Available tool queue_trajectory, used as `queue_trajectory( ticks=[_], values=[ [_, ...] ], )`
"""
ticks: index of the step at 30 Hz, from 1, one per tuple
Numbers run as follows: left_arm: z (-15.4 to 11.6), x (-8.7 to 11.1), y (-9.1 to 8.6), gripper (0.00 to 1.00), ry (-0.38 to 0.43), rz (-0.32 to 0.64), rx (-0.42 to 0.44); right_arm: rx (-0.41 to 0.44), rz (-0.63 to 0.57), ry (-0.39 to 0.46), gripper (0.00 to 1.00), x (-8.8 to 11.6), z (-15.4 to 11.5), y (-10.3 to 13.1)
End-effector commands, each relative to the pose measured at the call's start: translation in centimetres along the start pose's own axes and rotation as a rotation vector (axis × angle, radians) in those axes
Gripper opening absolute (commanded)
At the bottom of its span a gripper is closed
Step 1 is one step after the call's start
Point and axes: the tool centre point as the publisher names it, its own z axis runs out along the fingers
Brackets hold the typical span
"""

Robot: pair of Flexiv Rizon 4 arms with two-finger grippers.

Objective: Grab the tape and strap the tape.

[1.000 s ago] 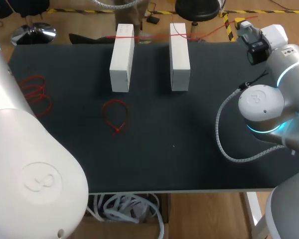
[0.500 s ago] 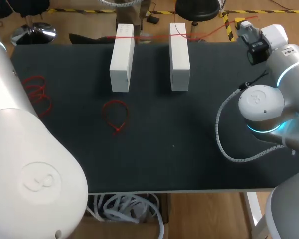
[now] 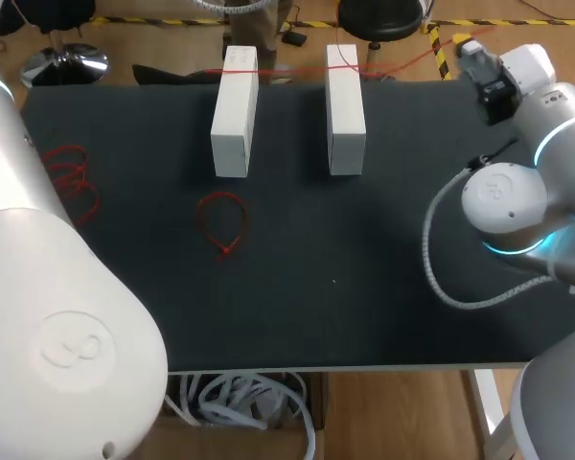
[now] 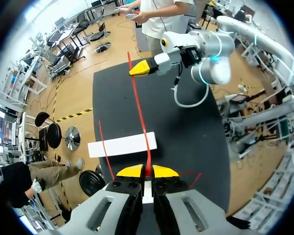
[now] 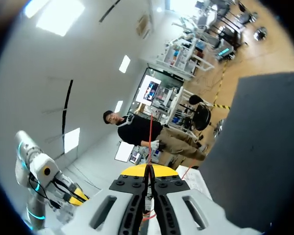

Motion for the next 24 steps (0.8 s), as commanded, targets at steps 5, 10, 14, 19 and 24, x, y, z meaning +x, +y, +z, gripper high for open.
queue_trajectory(
  ticks=[5,10,14,19,24],
  values=[
    [-0.1,-0.1,-0.1,0.00,0.003,0.000,-0.005,-0.009,-0.445,-0.088,0.00,2.2,0.9,1.4],
    [-0.1,-0.1,-0.1,0.00,0.003,0.000,-0.005,0.044,-0.699,-0.089,0.00,3.3,0.8,1.2],
    [-0.1,-0.1,-0.1,0.00,0.003,0.000,-0.005,0.119,-0.944,-0.136,0.00,3.4,0.6,1.1],
    [-0.1,-0.1,-0.1,0.00,0.003,0.000,-0.005,0.143,-1.109,-0.161,0.00,3.1,0.7,1.8],
    [-0.1,-0.1,-0.1,0.00,0.003,0.000,-0.005,0.181,-1.324,-0.145,0.00,2.9,0.7,2.2]
  ],
)
